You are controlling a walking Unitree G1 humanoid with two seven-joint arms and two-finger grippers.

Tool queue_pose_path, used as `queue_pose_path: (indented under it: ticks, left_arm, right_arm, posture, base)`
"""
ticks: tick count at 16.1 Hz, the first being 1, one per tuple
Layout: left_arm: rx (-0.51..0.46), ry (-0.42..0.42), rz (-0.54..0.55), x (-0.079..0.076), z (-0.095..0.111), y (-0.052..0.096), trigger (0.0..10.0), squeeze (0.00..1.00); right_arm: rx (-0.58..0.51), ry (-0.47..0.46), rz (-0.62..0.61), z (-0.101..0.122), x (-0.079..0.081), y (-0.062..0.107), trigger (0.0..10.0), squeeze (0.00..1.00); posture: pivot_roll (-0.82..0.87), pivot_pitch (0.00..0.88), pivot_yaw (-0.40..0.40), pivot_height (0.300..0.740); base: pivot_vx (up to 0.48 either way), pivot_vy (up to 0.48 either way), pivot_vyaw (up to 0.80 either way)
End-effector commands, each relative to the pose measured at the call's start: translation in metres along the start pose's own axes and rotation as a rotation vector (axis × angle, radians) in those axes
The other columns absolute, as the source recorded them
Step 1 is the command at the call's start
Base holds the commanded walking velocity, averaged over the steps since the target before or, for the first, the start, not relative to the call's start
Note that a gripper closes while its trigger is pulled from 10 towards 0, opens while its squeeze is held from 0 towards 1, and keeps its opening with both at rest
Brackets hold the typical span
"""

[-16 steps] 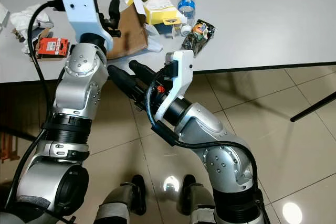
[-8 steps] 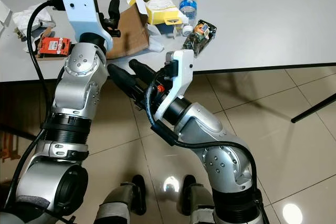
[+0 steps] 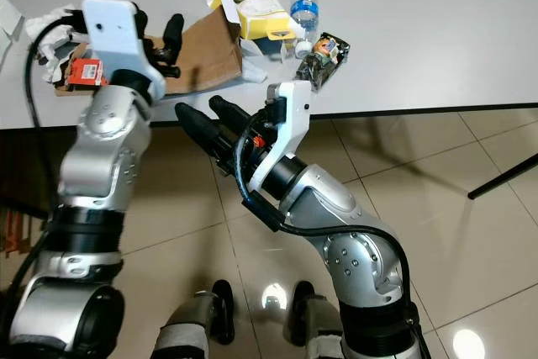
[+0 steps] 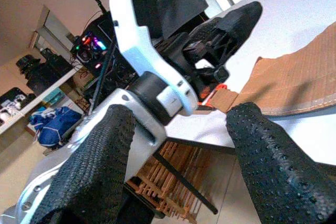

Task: Picking trash to rubbish bin

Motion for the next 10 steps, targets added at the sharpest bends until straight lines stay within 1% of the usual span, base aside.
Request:
queue_pose_path:
  ticks: [1, 3, 4, 6, 8, 9, 10]
  left_arm:
    - [0.002, -0.009, -0.052, -0.004, 0.002, 0.005, 10.0, 0.0]
    - [0.003, -0.013, -0.088, -0.005, 0.005, 0.011, 10.0, 0.0]
    - [0.004, -0.003, -0.094, -0.004, 0.009, 0.013, 10.0, 0.0]
    - [0.018, 0.039, -0.105, -0.001, 0.008, 0.018, 10.0, 0.0]
    - [0.096, 0.008, -0.055, 0.017, -0.014, 0.031, 10.0, 0.0]
    - [0.125, 0.002, -0.022, 0.025, -0.021, 0.037, 10.0, 0.0]
    - [0.142, 0.01, -0.001, 0.029, -0.025, 0.04, 10.0, 0.0]
  right_arm:
    - [-0.012, 0.0, 0.007, 0.001, 0.001, 0.002, 10.0, 0.0]
    - [-0.015, 0.005, 0.0, 0.002, -0.001, 0.003, 10.0, 0.0]
    - [-0.016, 0.009, -0.003, 0.003, -0.002, 0.004, 10.0, 0.0]
    - [-0.014, 0.012, -0.005, 0.003, -0.003, 0.005, 10.0, 0.0]
    - [-0.002, 0.017, 0.003, 0.002, -0.003, 0.006, 10.0, 0.0]
    - [0.004, 0.017, 0.007, 0.001, -0.003, 0.007, 10.0, 0.0]
    - [0.008, 0.017, 0.01, 0.0, -0.003, 0.008, 10.0, 0.0]
  posture:
    - [-0.07, 0.252, 0.03, 0.74]
    - [-0.07, 0.252, 0.03, 0.74]
    - [-0.07, 0.252, 0.03, 0.74]
    - [-0.07, 0.251, 0.031, 0.74]
    - [-0.07, 0.25, 0.031, 0.74]
    - [-0.07, 0.247, 0.03, 0.74]
    - [-0.07, 0.247, 0.03, 0.74]
  base:
    - [0.0, 0.0, 0.0]
    - [0.0, 0.0, 0.0]
    - [0.0, 0.0, 0.0]
    - [0.0, 0.0, 0.0]
    - [0.0, 0.0, 0.0]
    - [0.0, 0.0, 0.0]
    - [0.0, 0.0, 0.0]
Point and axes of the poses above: a point about 5 cm out from each wrist's last joint towards the gripper, its own y axis pointing back from the gripper into the wrist, its own z axis along the axis of the wrist's last joint, x = y × z, the point moved 2 cm from there along -y, pointing out of the wrist towards the gripper, and after that the axes turned 3 degrees about y, right-handed, at the moved point
